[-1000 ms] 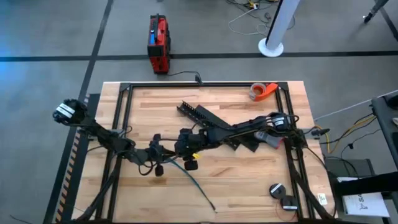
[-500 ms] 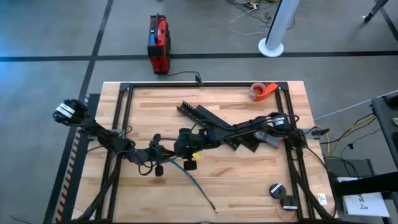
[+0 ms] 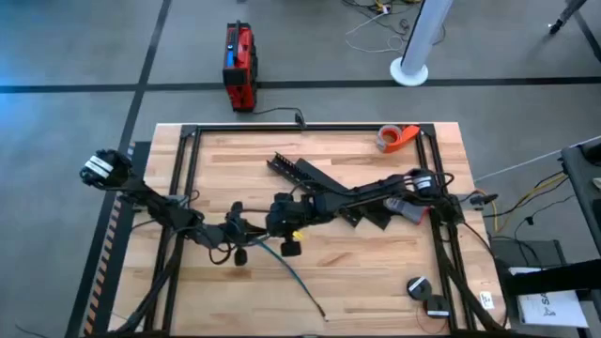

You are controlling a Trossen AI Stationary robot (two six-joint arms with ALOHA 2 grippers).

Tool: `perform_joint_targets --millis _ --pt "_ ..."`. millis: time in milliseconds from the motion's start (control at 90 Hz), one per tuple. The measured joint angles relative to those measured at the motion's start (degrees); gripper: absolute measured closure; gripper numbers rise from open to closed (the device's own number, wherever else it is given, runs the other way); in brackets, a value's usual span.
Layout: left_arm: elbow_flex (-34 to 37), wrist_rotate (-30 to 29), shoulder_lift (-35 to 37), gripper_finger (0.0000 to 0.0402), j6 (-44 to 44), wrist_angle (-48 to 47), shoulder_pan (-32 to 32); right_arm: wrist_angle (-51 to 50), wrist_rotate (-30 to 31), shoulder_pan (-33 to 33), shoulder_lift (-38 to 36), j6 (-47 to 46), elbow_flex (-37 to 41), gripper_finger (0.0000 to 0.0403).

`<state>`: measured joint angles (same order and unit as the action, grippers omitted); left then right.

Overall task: Ziptie cables
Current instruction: Wrap the zip tie around the cable bundle

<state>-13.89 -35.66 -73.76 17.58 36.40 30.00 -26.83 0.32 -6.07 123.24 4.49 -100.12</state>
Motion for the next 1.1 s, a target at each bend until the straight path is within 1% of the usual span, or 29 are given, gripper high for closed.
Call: perform_joint_targets --millis 222,389,500,667,856,1100 --pt "0.0 0.2 0.0 0.0401 0.4 -0.4 0.0 -9.3 0.5 0.0 -3.2 0.0 0.0 0.0402" --pt "0.0 0.2 0.0 0.0401 0.7 -1.0 0.0 -17.9 3.7 0.0 -6.0 0.0 0.0 0.0402" --pt "0.0 0.2 0.0 0.0401 0.7 -0.9 0.0 -20.4 4.8 0.1 -7.2 -0.6 0.0 0.0403" --pt "0.0 0.2 0.0 0.0401 0.7 -2.0 0.0 -20.6 4.9 0.1 -7.5 0.2 0.0 0.0403" --pt "0.0 0.6 0.0 0.0401 1.6 -2.4 0.1 -18.5 5.1 0.1 -6.8 0.6 0.2 0.0403" --pt "0.0 0.7 0.0 0.0401 2.6 -2.5 0.0 -17.5 5.0 -0.4 -7.3 -3.9 0.1 0.0403"
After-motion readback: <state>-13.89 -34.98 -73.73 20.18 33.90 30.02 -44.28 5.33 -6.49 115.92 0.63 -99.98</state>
